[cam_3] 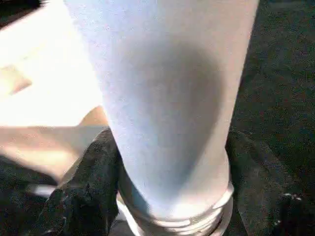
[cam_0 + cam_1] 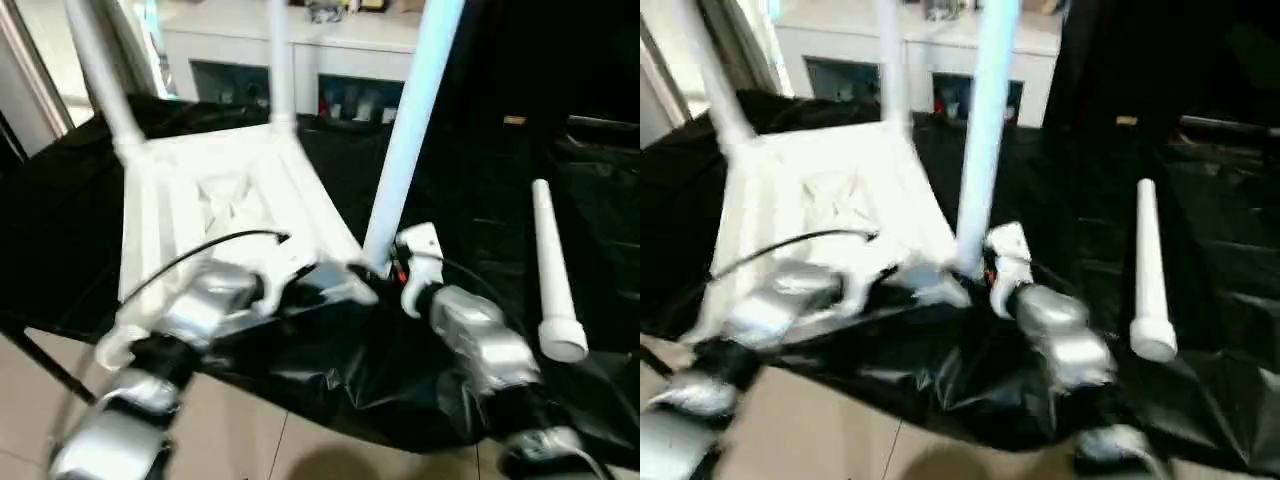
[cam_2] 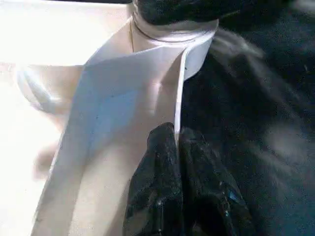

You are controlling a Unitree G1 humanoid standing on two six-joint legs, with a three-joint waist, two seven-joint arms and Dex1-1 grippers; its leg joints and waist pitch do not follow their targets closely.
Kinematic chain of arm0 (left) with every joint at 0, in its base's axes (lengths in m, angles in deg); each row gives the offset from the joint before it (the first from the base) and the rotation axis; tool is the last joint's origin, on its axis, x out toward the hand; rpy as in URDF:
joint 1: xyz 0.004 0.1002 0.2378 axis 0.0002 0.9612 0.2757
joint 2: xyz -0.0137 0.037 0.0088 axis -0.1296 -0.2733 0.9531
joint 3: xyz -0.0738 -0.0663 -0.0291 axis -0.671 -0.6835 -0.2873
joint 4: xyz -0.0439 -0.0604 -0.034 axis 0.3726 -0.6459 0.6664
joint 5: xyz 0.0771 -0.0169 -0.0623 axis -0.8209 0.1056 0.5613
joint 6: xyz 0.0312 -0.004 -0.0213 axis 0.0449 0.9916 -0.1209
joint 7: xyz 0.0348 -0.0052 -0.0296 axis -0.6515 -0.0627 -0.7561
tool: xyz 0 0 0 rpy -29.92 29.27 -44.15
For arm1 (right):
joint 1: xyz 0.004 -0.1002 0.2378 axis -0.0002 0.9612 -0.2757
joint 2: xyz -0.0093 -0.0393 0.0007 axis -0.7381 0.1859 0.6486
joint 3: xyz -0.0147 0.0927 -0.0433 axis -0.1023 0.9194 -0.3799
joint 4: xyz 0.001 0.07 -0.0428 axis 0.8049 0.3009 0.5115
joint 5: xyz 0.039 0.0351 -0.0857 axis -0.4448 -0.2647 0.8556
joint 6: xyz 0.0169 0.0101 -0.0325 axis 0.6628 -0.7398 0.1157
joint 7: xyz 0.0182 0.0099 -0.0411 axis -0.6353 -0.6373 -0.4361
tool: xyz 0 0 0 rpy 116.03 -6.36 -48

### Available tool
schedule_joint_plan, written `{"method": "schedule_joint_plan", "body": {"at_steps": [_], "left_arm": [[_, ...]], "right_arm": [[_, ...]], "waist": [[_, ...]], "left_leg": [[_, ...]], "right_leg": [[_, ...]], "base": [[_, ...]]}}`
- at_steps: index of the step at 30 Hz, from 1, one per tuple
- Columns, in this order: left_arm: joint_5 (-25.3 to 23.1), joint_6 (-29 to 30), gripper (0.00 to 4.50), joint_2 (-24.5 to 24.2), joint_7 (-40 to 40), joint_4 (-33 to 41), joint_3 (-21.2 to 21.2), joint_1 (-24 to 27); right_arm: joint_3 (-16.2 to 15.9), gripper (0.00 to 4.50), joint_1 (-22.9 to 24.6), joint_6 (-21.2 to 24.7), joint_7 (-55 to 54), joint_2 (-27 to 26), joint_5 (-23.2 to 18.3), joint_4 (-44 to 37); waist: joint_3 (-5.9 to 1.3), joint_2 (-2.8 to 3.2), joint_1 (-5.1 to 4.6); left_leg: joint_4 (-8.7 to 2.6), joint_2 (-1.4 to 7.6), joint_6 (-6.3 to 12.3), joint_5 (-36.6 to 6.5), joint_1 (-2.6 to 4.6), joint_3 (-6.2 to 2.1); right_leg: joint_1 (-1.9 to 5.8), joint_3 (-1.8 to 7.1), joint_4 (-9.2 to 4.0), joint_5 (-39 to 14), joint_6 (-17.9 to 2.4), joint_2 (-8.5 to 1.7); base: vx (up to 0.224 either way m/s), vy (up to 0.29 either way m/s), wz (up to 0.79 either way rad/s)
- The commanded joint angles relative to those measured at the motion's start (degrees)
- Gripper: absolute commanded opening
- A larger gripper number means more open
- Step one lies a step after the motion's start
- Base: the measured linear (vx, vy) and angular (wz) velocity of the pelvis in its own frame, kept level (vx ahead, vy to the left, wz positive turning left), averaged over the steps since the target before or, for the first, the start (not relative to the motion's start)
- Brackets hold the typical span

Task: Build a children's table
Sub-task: Rotate leg to tighten

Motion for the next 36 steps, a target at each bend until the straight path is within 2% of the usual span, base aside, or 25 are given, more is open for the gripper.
{"method": "schedule_joint_plan", "body": {"at_steps": [1, 2, 4, 6, 12, 15, 17, 21, 22, 23, 25, 26, 28, 29, 30, 31, 33, 35, 36], "left_arm": [[-0.65, 2.01, 0.00, 1.33, -6.15, -3.00, -0.91, -0.75], [-1.07, 2.39, 0.00, 2.76, -8.07, -4.52, -0.77, -1.65], [-1.47, 2.43, 0.00, 4.17, -9.71, -6.16, -0.51, -2.57], [-2.12, 2.17, 0.00, 5.69, -11.46, -8.27, -0.29, -3.73], [-3.21, 0.58, 0.00, 6.64, -12.93, -11.41, -0.17, -5.42], [-3.60, -1.06, 0.00, 6.22, -12.05, -12.48, 0.28, -5.82], [-3.69, -1.56, 0.00, 5.91, -11.26, -12.19, 0.55, -5.61], [-3.68, -3.32, 0.00, 4.99, -8.24, -11.04, 1.22, -4.65], [-3.69, -3.81, 0.00, 4.67, -7.39, -10.61, 1.43, -4.31], [-3.40, -4.89, 0.00, 3.35, -4.51, -8.35, 2.05, -2.80], [-2.92, -4.35, 0.00, 2.02, -2.01, -6.10, 2.48, -1.30], [-2.90, -4.59, 0.00, 1.39, -1.27, -5.33, 2.74, -0.75], [-2.94, -4.81, 0.00, 1.05, -0.99, -4.98, 2.89, -0.49], [-2.70, -4.90, 0.00, -0.56, 0.97, -2.85, 3.32, 0.83], [-2.01, -5.44, 0.00, -3.01, 4.02, 0.40, 3.64, 2.80], [-1.65, -6.00, 0.00, -3.94, 5.32, 1.62, 3.60, 3.57], [-1.16, -6.23, 0.00, -5.12, 7.01, 3.14, 3.52, 4.50], [-0.80, -6.98, 0.00, -6.74, 9.29, 5.18, 3.72, 5.78], [-0.09, -8.01, 0.00, -8.02, 11.66, 6.87, 3.95, 6.85]], "right_arm": [[-2.62, 2.69, 1.25, 3.36, -1.10, -2.74, 0.19, 4.27], [-2.15, 2.69, -0.08, 3.26, -4.03, -4.05, 0.66, 6.48], [-1.48, 2.69, -1.54, 3.18, -6.90, -5.23, 0.90, 8.74], [-0.80, 2.69, -3.24, 2.42, -9.68, -6.47, 1.28, 11.42], [-0.02, 2.69, -4.87, 0.23, -11.29, -7.94, 2.19, 14.29], [0.94, 2.69, -5.32, -2.47, -10.82, -8.55, 1.89, 15.37], [1.28, 3.25, -5.32, -3.14, -9.95, -8.46, 1.35, 14.94], [1.11, 3.48, -5.49, -4.74, -7.24, -7.19, 1.12, 13.75], [1.02, 3.73, -5.40, -4.93, -6.82, -6.82, 1.48, 13.20], [-0.36, 3.81, -4.62, -4.58, -2.81, -5.02, 1.69, 10.34], [-1.82, 3.84, -3.74, -3.80, 2.03, -3.05, 1.42, 7.28], [-2.60, 4.02, -3.36, -3.66, 4.01, -2.10, 1.61, 6.07], [-3.07, 4.16, -3.17, -3.65, 5.06, -1.56, 1.80, 5.48], [-4.77, 4.16, -2.23, -3.24, 9.07, 1.23, 2.05, 2.41], [-7.06, 4.16, -1.03, -4.16, 14.93, 5.80, 2.87, -1.30], [-7.41, 4.16, -0.69, -4.74, 17.00, 7.37, 3.07, -2.21], [-7.50, 4.16, -0.36, -5.30, 19.37, 9.04, 3.01, -3.14], [-7.48, 4.16, 0.10, -5.15, 22.24, 10.49, 2.20, -4.41], [-7.66, 4.16, 0.42, -5.29, 24.44, 11.49, 1.63, -5.17]], "waist": [[-1.42, 0.06, -0.29], [-1.52, -0.12, -0.46], [-1.61, 0.04, -0.71], [-1.73, 0.02, -0.72], [-1.98, -0.04, -0.55], [-1.91, -0.18, -0.54], [-1.86, -0.18, -0.47], [-1.68, -0.23, -0.71], [-1.70, -0.22, -0.73], [-1.77, -0.18, -0.89], [-2.13, -0.34, -1.03], [-2.31, -0.34, -1.02], [-2.45, -0.33, -1.05], [-2.59, -0.49, -0.94], [-2.70, -0.88, -0.88], [-2.87, -0.91, -0.86], [-3.44, -0.86, -0.80], [-3.50, -0.98, -0.71], [-3.41, -1.15, -0.69]], "left_leg": [[-5.36, 3.58, -2.60, -18.70, 0.51, -1.86], [-5.51, 3.51, -2.48, -18.18, 0.18, -1.95], [-5.40, 3.44, -2.41, -17.60, 0.38, -1.85], [-5.37, 3.44, -1.94, -16.66, 0.22, -1.81], [-5.28, 3.50, -0.43, -13.40, -0.09, -1.64], [-5.31, 3.54, -0.09, -13.77, -0.13, -1.57], [-5.41, 3.59, 0.15, -13.96, -0.21, -1.62], [-5.77, 3.72, -0.04, -15.85, -0.36, -1.81], [-5.82, 3.72, 0.01, -15.63, -0.47, -1.88], [-5.90, 3.77, 0.14, -14.75, -0.59, -1.92], [-5.76, 4.00, 1.62, -10.95, -0.88, -1.80], [-5.44, 3.96, 2.41, -8.81, -0.88, -1.70], [-5.08, 3.87, 3.25, -6.21, -0.88, -1.57], [-4.78, 3.76, 4.19, -3.57, -0.98, -1.51], [-4.41, 3.75, 5.57, -1.61, -1.00, -1.41], [-4.09, 3.54, 6.43, -0.49, -1.16, -1.33], [-3.29, 3.23, 9.50, 3.54, -1.23, -1.14], [-3.06, 3.33, 11.13, 5.03, -1.39, -1.09], [-3.09, 3.38, 11.30, 4.89, -1.44, -1.08]], "right_leg": [[0.28, 3.50, -6.52, -21.75, -9.28, -5.15], [0.62, 3.42, -6.47, -20.95, -9.07, -5.13], [0.24, 3.51, -6.42, -19.43, -9.47, -5.07], [0.44, 3.57, -6.33, -17.41, -9.98, -5.12], [0.78, 3.49, -5.92, -11.33, -10.97, -5.07], [0.66, 3.46, -6.13, -12.82, -10.89, -5.21], [0.64, 3.51, -6.31, -14.22, -10.56, -5.33], [0.54, 3.43, -6.54, -16.99, -9.74, -5.29], [0.63, 3.42, -6.56, -17.04, -9.59, -5.33], [0.80, 3.37, -6.49, -16.16, -9.60, -5.34], [1.27, 3.18, -5.84, -8.76, -10.61, -5.11], [1.31, 3.12, -5.46, -4.97, -11.57, -5.08], [1.40, 3.11, -5.04, -0.66, -12.77, -5.10], [1.63, 3.04, -4.56, 3.56, -13.61, -5.06], [1.84, 2.98, -4.28, 7.51, -14.16, -4.96], [2.04, 2.94, -3.93, 9.99, -14.31, -4.86], [1.86, 2.99, -3.07, 18.35, -14.94, -4.71], [1.60, 2.78, -2.58, 21.58, -16.14, -4.56], [1.55, 2.73, -2.63, 21.17, -16.23, -4.51]], "base": [[0.000, 0.000, 0.00], [0.000, 0.000, 0.00], [0.000, 0.000, 0.00], [0.000, 0.000, 0.00], [0.000, 0.000, 0.00], [0.000, 0.000, 0.00], [0.000, 0.000, 0.00], [0.000, 0.000, 0.00], [0.000, 0.000, 0.00], [0.000, 0.000, 0.00], [0.000, 0.000, 0.00], [0.000, 0.000, 0.00], [0.058, -0.004, -0.03], [0.060, -0.004, -0.02], [0.056, -0.002, -0.02], [0.055, 0.001, 0.00], [0.028, 0.000, 0.00], [0.000, 0.000, 0.00], [0.000, 0.000, 0.00]]}}
